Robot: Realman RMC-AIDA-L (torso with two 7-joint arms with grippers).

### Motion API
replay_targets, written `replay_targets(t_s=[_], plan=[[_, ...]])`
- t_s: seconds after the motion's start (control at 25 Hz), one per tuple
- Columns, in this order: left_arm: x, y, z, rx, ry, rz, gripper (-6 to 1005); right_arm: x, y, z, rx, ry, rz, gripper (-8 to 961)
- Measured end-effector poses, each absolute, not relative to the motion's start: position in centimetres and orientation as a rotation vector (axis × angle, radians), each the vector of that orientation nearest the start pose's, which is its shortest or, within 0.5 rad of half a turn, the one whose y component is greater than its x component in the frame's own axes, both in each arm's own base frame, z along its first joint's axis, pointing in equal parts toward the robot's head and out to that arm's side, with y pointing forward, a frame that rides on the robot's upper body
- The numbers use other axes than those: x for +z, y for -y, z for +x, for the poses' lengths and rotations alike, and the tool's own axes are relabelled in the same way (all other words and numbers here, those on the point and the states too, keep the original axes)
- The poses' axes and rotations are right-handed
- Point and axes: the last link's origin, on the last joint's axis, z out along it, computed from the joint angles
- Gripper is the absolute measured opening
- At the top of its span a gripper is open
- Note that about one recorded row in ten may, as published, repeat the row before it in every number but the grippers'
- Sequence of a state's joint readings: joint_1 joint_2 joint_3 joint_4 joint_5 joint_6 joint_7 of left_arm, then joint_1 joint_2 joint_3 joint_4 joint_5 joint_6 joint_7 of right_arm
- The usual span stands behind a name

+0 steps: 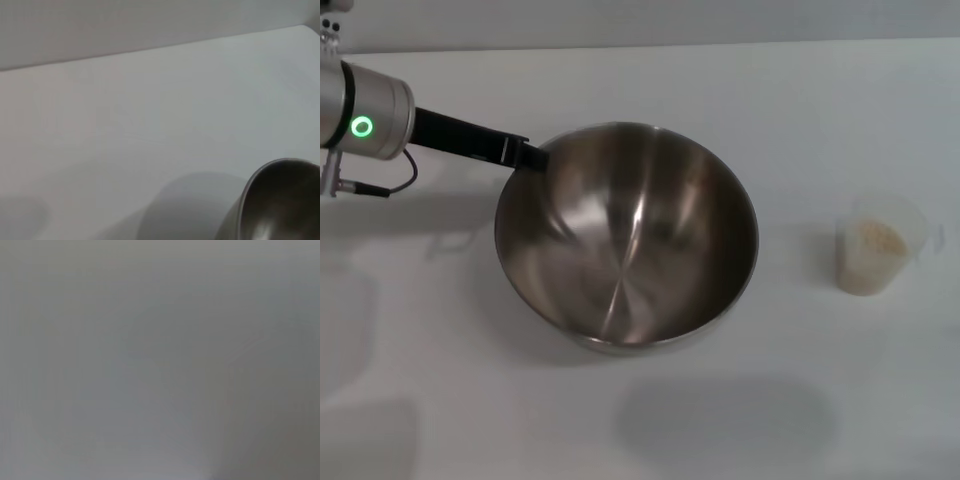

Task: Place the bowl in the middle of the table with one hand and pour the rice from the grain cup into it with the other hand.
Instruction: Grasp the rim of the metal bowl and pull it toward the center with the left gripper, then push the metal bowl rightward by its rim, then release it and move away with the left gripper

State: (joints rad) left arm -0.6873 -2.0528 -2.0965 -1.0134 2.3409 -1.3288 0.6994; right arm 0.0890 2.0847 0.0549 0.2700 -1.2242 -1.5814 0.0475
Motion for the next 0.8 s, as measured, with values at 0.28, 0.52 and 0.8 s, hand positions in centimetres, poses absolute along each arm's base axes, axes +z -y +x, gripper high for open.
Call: replay_targets(t_s=[0.28, 0.52, 0.8], plan=[[1.2, -40.0, -20.2, -0.097, 1.226, -2.491, 43, 0.9, -17.2, 39.5, 0.594, -0.653, -1.120, 814], [0.1, -39.6, -19.8, -0.094, 1.213, -2.525, 43, 0.9, -17.2, 39.5, 0.593, -0.653, -1.120, 814], [-0.2, -39.6, -19.5, -0.108, 1.183, -2.550, 43, 0.9, -17.2, 39.5, 0.593, -0.652, -1.120, 814]])
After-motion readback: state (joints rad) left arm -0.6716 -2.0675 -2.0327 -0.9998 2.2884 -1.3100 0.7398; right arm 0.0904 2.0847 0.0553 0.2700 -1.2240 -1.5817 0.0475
